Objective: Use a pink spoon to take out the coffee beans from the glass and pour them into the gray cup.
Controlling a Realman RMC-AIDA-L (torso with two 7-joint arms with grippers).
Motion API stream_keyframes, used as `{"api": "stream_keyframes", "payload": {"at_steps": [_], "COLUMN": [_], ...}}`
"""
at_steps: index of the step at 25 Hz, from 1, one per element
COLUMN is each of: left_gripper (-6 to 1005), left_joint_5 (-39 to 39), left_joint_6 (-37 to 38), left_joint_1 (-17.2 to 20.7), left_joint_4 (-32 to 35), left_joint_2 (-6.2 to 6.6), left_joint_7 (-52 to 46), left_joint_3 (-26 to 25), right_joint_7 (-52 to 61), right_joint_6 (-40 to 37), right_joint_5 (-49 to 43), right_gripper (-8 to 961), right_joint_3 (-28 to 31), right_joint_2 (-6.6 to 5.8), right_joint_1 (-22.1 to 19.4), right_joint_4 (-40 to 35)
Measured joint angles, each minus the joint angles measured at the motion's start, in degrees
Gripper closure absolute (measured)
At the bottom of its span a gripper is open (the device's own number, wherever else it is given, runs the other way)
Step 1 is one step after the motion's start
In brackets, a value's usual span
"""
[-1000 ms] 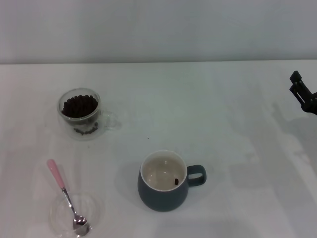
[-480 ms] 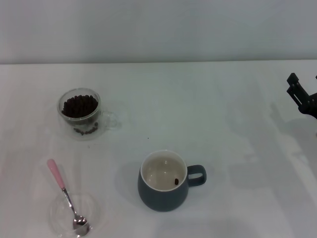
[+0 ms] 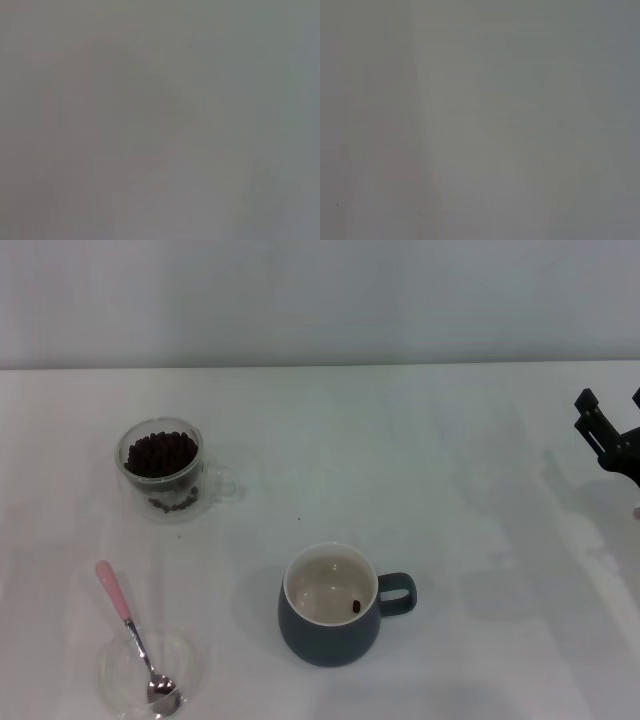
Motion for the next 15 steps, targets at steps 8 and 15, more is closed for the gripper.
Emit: {"api": "stream_keyframes", "payload": {"at_steps": [8, 15], "left_gripper": [210, 210], "left_joint_5": [-0.05, 0.02], "left_joint_6": [0.09, -0.33], "left_joint_1": [0.0, 0.05], "left_joint_4": [-0.67, -0.74], "left_joint_2": [0.0, -0.09], "left_joint_7": [0.0, -0.01], "left_joint_3": [0.0, 0.11], "right_joint_7": [0.0, 0.0], "right_joint_6": [0.1, 0.12], "right_joint_5": [0.0, 0.23], "right_gripper": [137, 136], "right_joint_3": [0.06, 0.47], "right_joint_2": [0.0, 0.06], "right_joint_1": [0.0, 0.34], "right_joint_4": [-0.02, -0.28]}}
